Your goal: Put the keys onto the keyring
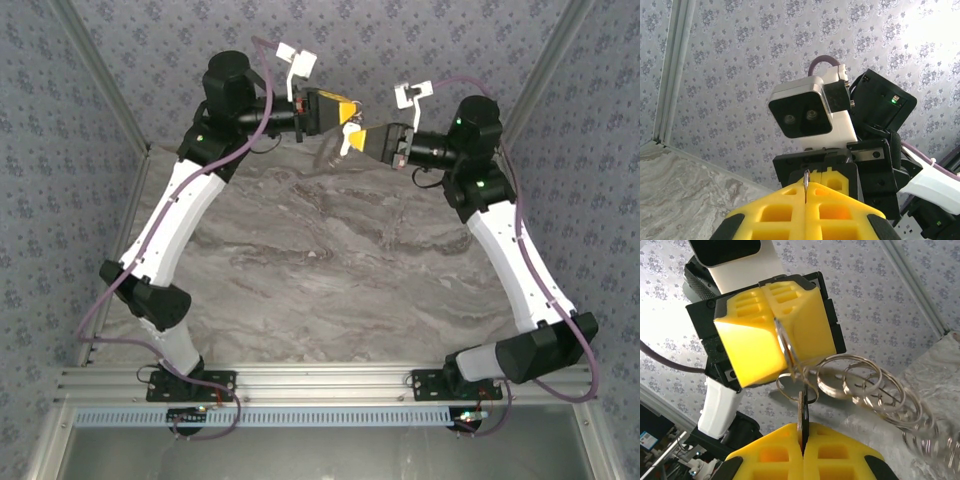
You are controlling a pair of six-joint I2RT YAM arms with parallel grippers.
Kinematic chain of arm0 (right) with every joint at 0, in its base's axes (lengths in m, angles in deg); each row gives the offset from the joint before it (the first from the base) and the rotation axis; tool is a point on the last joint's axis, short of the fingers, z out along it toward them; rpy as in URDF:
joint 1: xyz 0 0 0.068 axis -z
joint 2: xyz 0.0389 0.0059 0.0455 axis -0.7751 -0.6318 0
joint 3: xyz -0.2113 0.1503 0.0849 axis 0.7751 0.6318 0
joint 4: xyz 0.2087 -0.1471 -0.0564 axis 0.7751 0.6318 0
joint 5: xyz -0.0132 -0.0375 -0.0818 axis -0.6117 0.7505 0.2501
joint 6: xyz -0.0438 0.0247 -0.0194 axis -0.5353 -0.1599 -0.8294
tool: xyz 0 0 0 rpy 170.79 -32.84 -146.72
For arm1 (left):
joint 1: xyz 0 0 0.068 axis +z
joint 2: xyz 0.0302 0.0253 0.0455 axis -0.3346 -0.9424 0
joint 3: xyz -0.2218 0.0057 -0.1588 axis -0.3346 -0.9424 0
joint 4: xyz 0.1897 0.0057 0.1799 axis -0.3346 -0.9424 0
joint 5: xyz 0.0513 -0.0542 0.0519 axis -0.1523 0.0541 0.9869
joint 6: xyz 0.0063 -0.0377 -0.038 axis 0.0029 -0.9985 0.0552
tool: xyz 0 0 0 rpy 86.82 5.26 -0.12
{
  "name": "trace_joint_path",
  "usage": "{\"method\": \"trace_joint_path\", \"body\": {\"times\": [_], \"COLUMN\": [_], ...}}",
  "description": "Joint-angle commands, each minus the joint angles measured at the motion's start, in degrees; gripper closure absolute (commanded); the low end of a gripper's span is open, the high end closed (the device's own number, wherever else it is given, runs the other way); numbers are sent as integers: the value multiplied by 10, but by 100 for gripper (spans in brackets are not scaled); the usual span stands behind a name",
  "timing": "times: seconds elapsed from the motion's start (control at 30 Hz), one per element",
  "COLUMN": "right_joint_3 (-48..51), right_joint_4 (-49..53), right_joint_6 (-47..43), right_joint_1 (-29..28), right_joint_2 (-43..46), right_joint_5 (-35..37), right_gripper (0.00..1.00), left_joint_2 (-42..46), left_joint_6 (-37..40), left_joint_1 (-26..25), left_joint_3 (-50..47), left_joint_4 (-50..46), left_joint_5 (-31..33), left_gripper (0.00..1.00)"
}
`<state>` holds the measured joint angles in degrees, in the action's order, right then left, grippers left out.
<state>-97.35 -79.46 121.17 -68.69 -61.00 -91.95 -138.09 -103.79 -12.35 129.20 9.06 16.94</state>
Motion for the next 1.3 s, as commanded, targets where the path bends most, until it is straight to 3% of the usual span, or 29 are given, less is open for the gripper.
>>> {"method": "trace_joint_path", "body": {"times": [0.0,0.27,0.57,0.73,0.83,1.1,1.27], "right_joint_3": [-13,30,29,47,67,88,49], "right_joint_4": [19,-61,-58,-40,-26,-8,-56], "right_joint_6": [-13,51,53,44,37,42,71], "right_joint_1": [-7,24,13,25,44,118,117], "right_joint_2": [-11,1,1,18,40,97,85], "right_joint_5": [-13,-14,-5,-1,-3,-7,42], "right_gripper": [100,100,100,63,50,47,48], "left_joint_2": [30,43,57,68,78,80,78], "left_joint_6": [-11,-12,-76,-100,-110,-111,-109], "left_joint_1": [-2,-2,-2,-2,-2,-2,-2], "left_joint_3": [-6,-25,-85,-118,-149,-153,-151], "left_joint_4": [63,73,176,218,245,251,245], "left_joint_5": [6,13,33,61,77,71,60], "left_gripper": [100,100,100,100,100,100,100]}}
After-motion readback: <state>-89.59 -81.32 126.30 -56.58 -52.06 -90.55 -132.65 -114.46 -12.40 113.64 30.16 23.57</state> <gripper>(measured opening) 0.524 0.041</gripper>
